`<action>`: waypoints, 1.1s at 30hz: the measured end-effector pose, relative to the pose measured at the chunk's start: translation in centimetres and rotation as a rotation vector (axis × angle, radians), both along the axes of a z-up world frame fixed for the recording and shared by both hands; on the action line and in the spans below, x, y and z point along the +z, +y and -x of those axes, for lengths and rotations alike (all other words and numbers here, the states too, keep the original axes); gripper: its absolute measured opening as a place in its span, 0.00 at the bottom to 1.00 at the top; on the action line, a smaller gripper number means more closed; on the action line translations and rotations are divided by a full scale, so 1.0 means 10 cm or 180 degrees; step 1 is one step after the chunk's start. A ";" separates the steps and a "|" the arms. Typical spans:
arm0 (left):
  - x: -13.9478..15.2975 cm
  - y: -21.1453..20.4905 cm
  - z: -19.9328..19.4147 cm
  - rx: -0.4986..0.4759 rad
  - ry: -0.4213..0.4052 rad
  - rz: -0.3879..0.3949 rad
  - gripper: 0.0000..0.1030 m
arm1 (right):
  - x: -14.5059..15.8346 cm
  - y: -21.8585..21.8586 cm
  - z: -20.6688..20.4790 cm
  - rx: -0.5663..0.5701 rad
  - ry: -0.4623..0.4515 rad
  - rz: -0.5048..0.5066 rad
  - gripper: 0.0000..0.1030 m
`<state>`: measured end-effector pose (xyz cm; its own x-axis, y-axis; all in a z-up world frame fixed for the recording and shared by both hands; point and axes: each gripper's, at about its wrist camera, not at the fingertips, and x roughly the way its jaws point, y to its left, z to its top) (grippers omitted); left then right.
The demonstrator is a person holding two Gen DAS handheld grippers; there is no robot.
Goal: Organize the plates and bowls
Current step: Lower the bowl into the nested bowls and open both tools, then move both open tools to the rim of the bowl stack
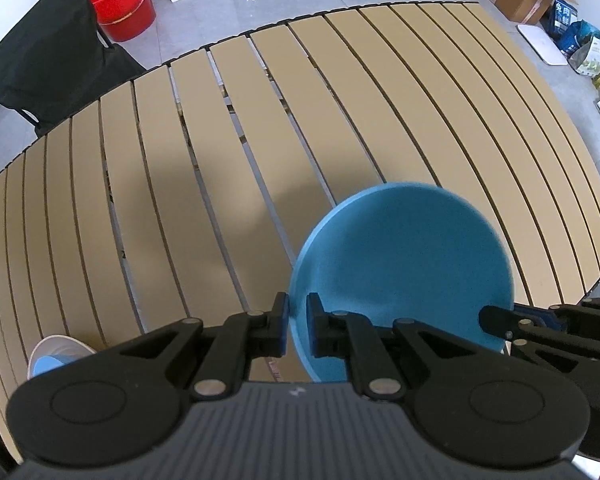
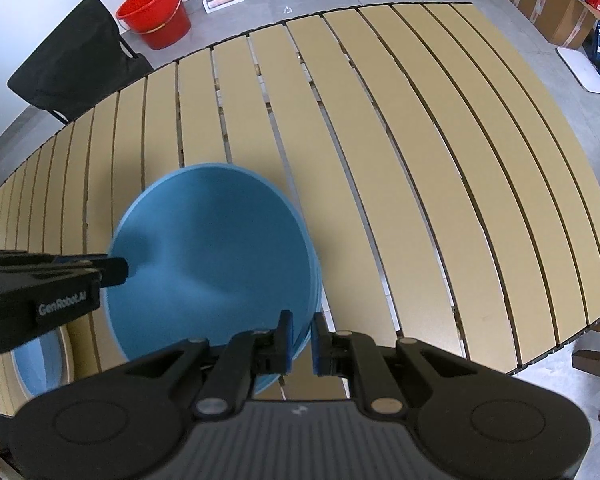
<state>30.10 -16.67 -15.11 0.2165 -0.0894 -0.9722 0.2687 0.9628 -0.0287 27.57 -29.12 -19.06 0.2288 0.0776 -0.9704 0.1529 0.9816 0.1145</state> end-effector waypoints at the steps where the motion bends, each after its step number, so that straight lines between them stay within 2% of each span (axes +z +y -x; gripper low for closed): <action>1: 0.00 -0.01 0.00 -0.0009 0.0003 0.0025 0.10 | -0.01 0.01 0.00 0.0009 0.0000 0.0008 0.09; 12: 0.01 -0.07 0.02 -0.0050 0.0001 0.0012 0.11 | -0.01 0.04 0.04 0.0037 -0.0014 -0.0035 0.11; 17: 0.13 0.03 0.02 0.0021 -0.0054 -0.0003 0.15 | 0.07 0.01 0.07 0.0030 -0.0042 -0.0085 0.21; 19: 0.18 0.09 0.03 0.0070 -0.0077 -0.0017 0.23 | 0.12 0.00 0.09 0.0026 -0.0068 -0.0088 0.29; 21: 0.24 0.15 0.06 0.0132 -0.0122 -0.0050 0.38 | 0.18 -0.01 0.11 0.0018 -0.0096 -0.0097 0.39; 23: 0.30 0.22 0.10 0.0195 -0.0153 -0.0063 0.43 | 0.24 -0.03 0.14 0.0014 -0.0127 -0.0117 0.52; 25: 0.36 0.27 0.15 0.0267 -0.0167 -0.0058 0.54 | 0.31 -0.05 0.17 0.0011 -0.0145 -0.0124 0.63; 26: 0.39 0.30 0.18 0.0302 -0.0189 -0.0060 0.64 | 0.34 -0.06 0.17 0.0012 -0.0145 -0.0125 0.71; 27: 0.43 0.32 0.22 0.0334 -0.0213 -0.0062 0.73 | 0.36 -0.07 0.19 0.0016 -0.0145 -0.0129 0.74; 28: 0.46 0.35 0.26 0.0367 -0.0237 -0.0064 0.77 | 0.40 -0.08 0.21 0.0024 -0.0146 -0.0139 0.83; 29: 0.49 0.37 0.31 0.0399 -0.0252 -0.0065 0.82 | 0.41 -0.10 0.21 0.0034 -0.0150 -0.0147 0.86; 31: 0.54 0.42 0.40 0.0450 -0.0250 -0.0058 0.85 | 0.47 -0.11 0.25 0.0054 -0.0165 -0.0164 0.87; 33: 0.57 0.46 0.48 0.0519 -0.0241 -0.0052 0.96 | 0.51 -0.12 0.28 0.0066 -0.0166 -0.0170 0.91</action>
